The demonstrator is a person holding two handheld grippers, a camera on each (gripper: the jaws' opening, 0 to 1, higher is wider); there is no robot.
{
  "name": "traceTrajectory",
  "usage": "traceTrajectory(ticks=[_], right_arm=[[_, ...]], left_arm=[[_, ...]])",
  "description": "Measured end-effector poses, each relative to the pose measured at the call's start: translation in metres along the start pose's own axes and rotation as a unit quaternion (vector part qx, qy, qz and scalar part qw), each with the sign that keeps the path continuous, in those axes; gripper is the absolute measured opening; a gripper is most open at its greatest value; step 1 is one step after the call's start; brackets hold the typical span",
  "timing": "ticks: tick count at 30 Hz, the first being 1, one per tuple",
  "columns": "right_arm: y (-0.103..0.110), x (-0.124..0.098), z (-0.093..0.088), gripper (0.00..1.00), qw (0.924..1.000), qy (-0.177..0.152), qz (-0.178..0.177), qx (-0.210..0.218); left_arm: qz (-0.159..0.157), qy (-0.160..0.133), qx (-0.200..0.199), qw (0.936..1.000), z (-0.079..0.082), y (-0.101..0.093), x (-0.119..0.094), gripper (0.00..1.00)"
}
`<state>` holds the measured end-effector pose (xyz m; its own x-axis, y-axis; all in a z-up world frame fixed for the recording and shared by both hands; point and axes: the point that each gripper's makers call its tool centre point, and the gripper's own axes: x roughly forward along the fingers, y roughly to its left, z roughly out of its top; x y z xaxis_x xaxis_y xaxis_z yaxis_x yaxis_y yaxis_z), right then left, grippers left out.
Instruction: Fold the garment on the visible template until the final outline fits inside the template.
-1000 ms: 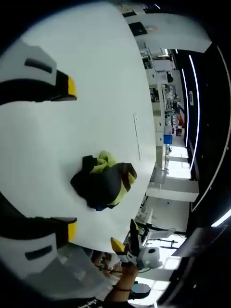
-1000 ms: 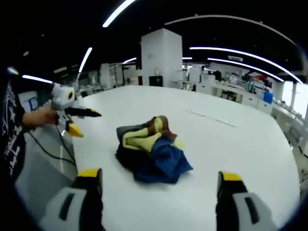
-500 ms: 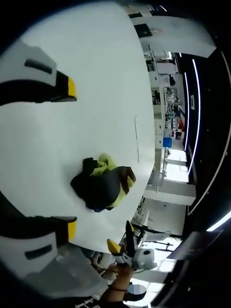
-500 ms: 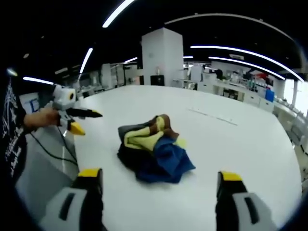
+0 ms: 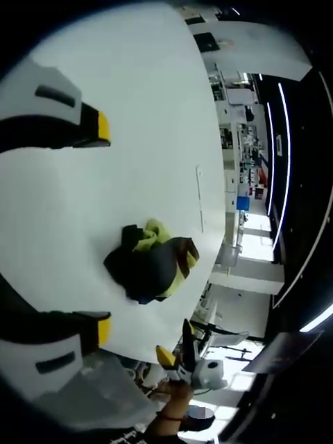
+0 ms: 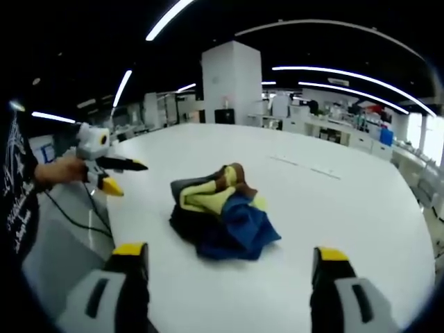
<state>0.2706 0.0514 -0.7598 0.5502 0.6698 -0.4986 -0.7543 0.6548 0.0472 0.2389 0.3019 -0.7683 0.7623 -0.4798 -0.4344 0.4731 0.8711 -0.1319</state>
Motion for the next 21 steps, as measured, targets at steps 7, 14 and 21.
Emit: traceTrajectory(ticks=[7, 14, 21], right_arm=[[0.0008, 0.0023, 0.0017, 0.99, 1.0, 0.001, 0.004, -0.004], [0.0012, 0.0043, 0.0011, 0.99, 1.0, 0.001, 0.006, -0.004], [-0.0001, 0.0043, 0.0041, 0.97, 0.9999, -0.008, 0.007, -0.009]], left_arm=[[0.003, 0.004, 0.0, 1.0, -0.0025, 0.0011, 0.0007, 0.95], [-0.003, 0.007, 0.002, 1.0, -0.0013, -0.0027, 0.0054, 0.94], [-0.005, 0.013, 0.007, 0.9999, -0.004, -0.0028, 0.0049, 0.93]])
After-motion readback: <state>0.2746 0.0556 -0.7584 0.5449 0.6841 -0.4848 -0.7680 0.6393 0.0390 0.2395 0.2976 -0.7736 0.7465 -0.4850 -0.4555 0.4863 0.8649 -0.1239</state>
